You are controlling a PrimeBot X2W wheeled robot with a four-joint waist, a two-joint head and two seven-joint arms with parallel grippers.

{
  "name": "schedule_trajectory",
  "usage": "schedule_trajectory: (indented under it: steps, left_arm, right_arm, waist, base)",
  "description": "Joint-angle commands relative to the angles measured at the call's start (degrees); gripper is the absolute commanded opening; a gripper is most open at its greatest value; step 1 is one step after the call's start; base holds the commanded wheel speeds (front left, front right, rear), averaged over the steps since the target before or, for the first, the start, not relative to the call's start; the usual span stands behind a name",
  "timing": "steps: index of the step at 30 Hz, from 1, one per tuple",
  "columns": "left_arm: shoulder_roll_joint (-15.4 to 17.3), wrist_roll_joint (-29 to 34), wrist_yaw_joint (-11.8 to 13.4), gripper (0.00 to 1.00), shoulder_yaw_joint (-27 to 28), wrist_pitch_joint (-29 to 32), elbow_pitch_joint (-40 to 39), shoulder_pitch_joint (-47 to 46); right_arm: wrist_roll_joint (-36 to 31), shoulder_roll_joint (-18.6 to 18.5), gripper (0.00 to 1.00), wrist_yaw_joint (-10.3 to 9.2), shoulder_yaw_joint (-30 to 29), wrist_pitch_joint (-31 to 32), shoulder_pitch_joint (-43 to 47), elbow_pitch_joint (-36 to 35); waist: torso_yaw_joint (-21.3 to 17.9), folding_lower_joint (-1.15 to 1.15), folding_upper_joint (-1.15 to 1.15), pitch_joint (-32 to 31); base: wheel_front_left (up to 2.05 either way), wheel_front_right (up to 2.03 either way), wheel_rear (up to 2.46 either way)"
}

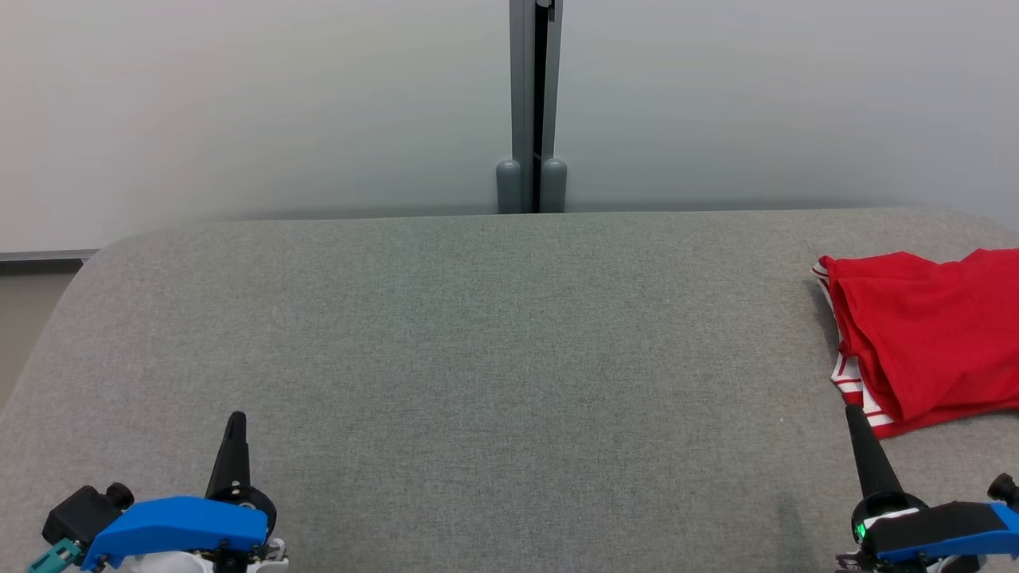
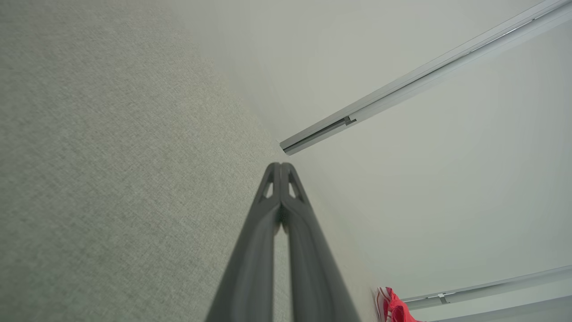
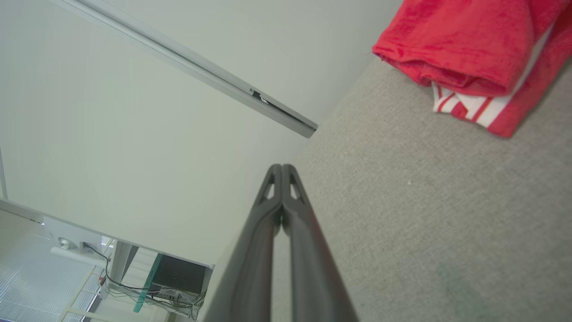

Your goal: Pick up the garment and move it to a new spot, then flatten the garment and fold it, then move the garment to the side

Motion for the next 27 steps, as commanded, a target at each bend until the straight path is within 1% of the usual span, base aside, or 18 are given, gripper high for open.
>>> schedule_trajectory:
  steps: [1, 27]
  left_arm:
    - [-0.12, -1.49, -0.55, 0.00, 0.53, 0.38, -0.64, -1.49]
    - [-1.91, -14.65, -2.17, 0.00, 3.98, 4.13, -0.89, -2.77]
  right_arm:
    - [1.84, -0.36, 0.00, 0.03, -0.07, 0.35, -1.36, -0.05]
    - [15.87, -0.40, 0.00, 0.03, -0.06, 2.34, -4.18, 2.53]
  waist:
    - [-0.03, 0.00, 0.00, 0.01]
    - [-0.57, 0.00, 0.00, 0.21]
  base:
    - [0.00, 0.00, 0.00]
    - [0.00, 0.00, 0.00]
